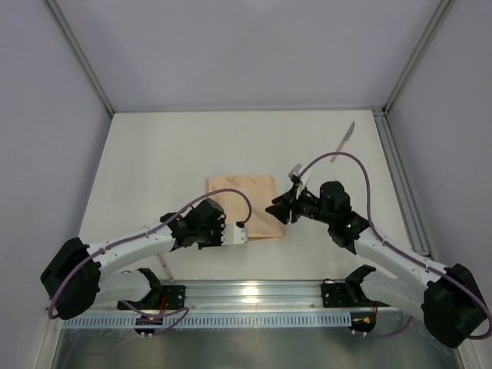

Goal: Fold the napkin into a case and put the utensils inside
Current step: Pick up the lower triangle-folded napkin from the center of the board.

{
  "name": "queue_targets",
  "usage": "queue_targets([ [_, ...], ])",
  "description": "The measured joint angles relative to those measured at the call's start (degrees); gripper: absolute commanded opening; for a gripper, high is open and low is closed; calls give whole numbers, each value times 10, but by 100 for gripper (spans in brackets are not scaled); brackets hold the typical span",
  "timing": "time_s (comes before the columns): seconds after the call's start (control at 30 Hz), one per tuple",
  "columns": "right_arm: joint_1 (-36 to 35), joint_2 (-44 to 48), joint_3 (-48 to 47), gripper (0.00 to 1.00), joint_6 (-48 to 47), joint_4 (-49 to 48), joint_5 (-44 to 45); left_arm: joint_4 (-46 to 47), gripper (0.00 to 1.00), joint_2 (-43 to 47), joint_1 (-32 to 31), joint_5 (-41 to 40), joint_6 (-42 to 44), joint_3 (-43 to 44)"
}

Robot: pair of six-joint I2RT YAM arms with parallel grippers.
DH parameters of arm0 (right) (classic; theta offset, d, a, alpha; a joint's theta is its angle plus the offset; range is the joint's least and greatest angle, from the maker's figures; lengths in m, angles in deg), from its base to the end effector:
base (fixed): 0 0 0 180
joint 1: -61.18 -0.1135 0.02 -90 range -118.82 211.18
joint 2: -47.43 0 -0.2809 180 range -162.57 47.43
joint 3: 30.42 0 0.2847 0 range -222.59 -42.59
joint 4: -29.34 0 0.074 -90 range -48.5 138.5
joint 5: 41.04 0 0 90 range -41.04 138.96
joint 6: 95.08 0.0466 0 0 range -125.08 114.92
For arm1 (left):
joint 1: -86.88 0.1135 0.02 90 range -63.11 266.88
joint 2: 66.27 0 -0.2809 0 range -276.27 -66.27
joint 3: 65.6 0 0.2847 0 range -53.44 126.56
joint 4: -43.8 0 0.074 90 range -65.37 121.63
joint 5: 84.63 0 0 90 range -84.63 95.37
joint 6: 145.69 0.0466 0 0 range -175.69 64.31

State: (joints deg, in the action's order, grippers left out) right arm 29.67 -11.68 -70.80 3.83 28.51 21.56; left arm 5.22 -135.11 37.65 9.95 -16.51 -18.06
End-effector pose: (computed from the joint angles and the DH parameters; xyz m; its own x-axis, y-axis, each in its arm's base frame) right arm 0.2064 0.1517 0.2277 -0.3886 -0.0769 -0.9182 -0.7867 0.5465 0.2871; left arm 0.1567 -0.1874 0.1679 0.0556 0.8999 -0.4326 0.9623 0.0672 0.2635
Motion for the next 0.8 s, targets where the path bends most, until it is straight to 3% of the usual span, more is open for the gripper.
queue_targets([
  [0.1,-70,80,71,63,-88,-94,26,-12,0,2,10,15,0,11],
  [0.3,-177,122,222,70,-240,-195,86,-31,0,3,14,35,0,22],
  [0.5,-305,9,223,78,-320,-284,210,-43,0,3,16,49,-1,28],
  [0.8,-369,-235,194,87,-310,-490,337,-48,0,1,19,66,-3,28],
])
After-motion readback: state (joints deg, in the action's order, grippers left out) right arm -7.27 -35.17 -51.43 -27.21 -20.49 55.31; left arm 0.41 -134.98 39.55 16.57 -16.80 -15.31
